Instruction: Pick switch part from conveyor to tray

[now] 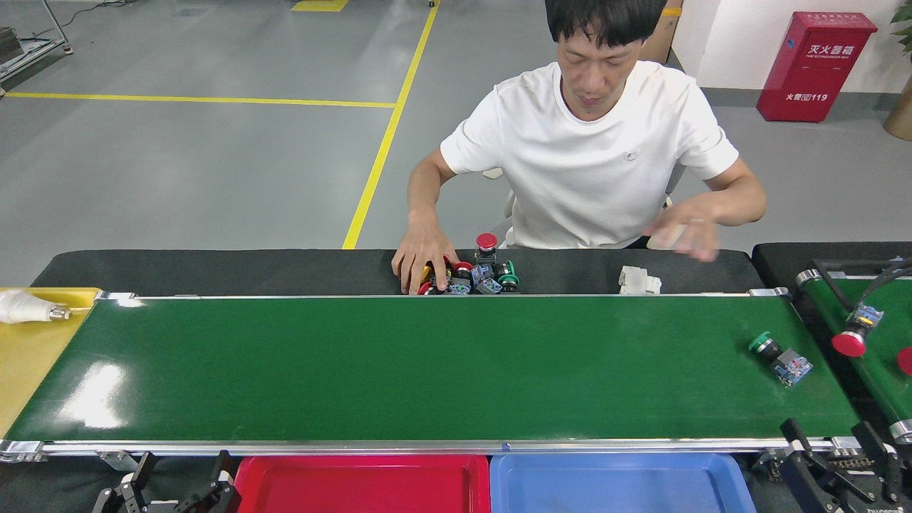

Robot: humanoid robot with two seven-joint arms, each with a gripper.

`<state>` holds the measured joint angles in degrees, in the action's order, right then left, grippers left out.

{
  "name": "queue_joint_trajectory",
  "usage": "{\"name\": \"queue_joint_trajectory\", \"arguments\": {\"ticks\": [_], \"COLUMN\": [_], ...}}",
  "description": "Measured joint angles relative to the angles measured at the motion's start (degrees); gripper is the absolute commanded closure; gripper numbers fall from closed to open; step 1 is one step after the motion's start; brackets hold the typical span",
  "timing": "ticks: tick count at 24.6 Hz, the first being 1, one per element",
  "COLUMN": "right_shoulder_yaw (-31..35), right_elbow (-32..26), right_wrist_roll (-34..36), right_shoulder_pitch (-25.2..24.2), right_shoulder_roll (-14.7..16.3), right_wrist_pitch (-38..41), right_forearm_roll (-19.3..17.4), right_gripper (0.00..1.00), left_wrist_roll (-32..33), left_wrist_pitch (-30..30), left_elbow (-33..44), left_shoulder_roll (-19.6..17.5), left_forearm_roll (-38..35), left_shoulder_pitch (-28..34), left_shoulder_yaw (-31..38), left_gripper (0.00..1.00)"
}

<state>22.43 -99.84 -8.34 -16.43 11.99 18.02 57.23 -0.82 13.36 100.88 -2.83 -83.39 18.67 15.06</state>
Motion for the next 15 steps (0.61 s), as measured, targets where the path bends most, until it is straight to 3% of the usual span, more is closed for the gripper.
{"name": "queue_joint_trajectory", "arguments": {"ticks": [4, 9, 15], "right_shoulder_yaw": [-0.8, -6.7, -12.7], "right_elbow": [1.7, 8.9, 17.8], "right_wrist_roll": [-2.3, -2.7, -2.8], "right_shoulder_pitch": [1.6, 9.7, 17.9], "right_shoulder_roll": [-0.4, -0.9, -0.9], "right_wrist_pitch": [-0.8, -6.2, -10.8], "right_forearm_roll": [4.4, 8.1, 9.0], "right_gripper": [0.03, 0.03, 0.05], "left_wrist_roll": [-0.3, -0.5, -0.6], "left_wrist_pitch": [-0.1, -0.1, 1.0], "left_elbow": [0.0, 0.0, 0.0], "left_shoulder_roll": [-0.1, 0.2, -0.2], "left_forearm_roll": [0.0, 1.9, 3.8], "left_shoulder_pitch": [-0.2, -0.5, -0.5], "left_shoulder_yaw": [-0.1, 0.3, 0.3], "left_gripper": [0.0, 0.0, 0.0]}}
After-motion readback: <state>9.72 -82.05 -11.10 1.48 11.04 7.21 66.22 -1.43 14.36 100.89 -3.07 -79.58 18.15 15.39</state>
